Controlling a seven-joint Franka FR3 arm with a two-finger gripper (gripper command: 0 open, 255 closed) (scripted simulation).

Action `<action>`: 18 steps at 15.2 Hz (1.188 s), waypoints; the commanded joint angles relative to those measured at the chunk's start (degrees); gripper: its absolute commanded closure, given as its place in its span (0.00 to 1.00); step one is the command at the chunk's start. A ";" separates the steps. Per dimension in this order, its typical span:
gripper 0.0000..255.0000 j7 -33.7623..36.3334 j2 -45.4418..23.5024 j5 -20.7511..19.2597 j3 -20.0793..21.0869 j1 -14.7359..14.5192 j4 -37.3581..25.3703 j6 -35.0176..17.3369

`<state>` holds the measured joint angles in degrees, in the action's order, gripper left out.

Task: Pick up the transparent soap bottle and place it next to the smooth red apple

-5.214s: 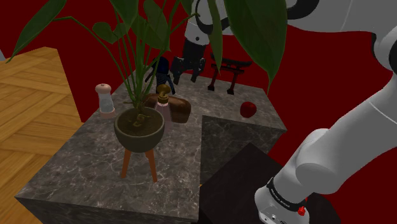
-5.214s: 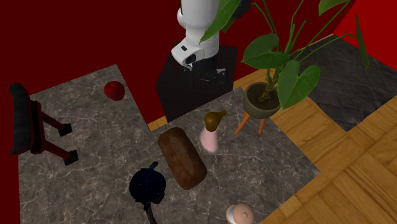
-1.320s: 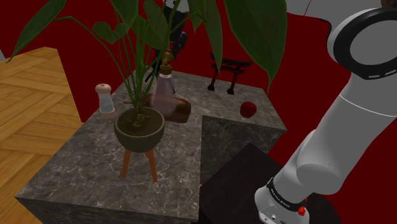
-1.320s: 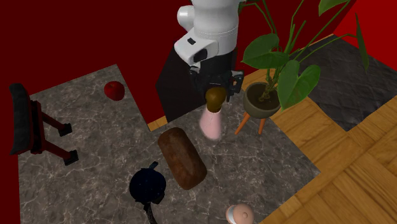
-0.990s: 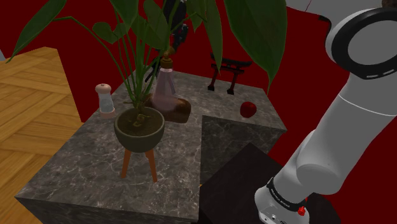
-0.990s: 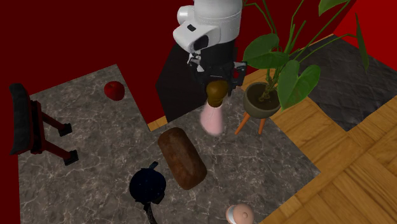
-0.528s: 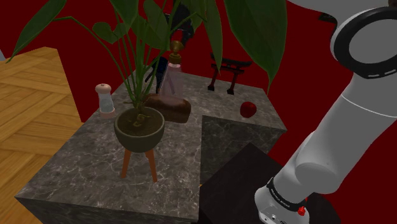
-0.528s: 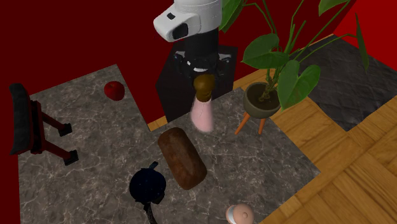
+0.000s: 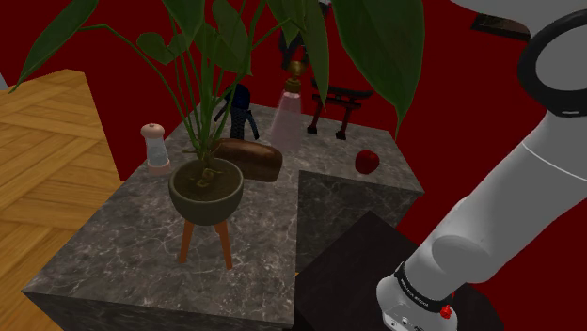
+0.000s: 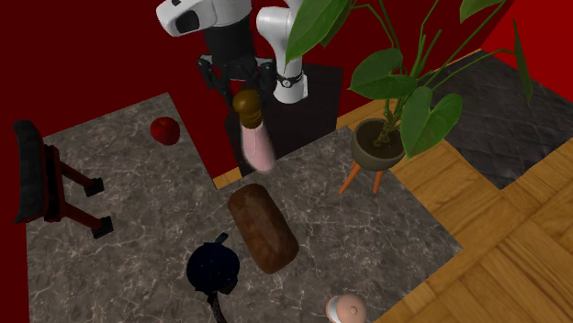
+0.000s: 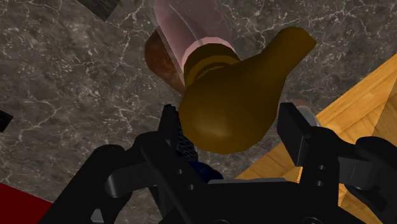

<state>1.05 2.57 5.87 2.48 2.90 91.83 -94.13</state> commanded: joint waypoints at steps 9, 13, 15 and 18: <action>1.00 -13.80 1.51 0.54 -7.42 6.34 1.65 1.33; 1.00 -19.34 0.42 0.77 -10.46 8.90 0.20 2.35; 1.00 -22.11 -0.50 0.97 -11.95 10.24 -0.97 2.95; 1.00 -26.29 -2.37 1.42 -14.16 12.31 -3.31 3.99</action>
<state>-23.75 0.78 7.13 -10.96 14.53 88.86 -90.05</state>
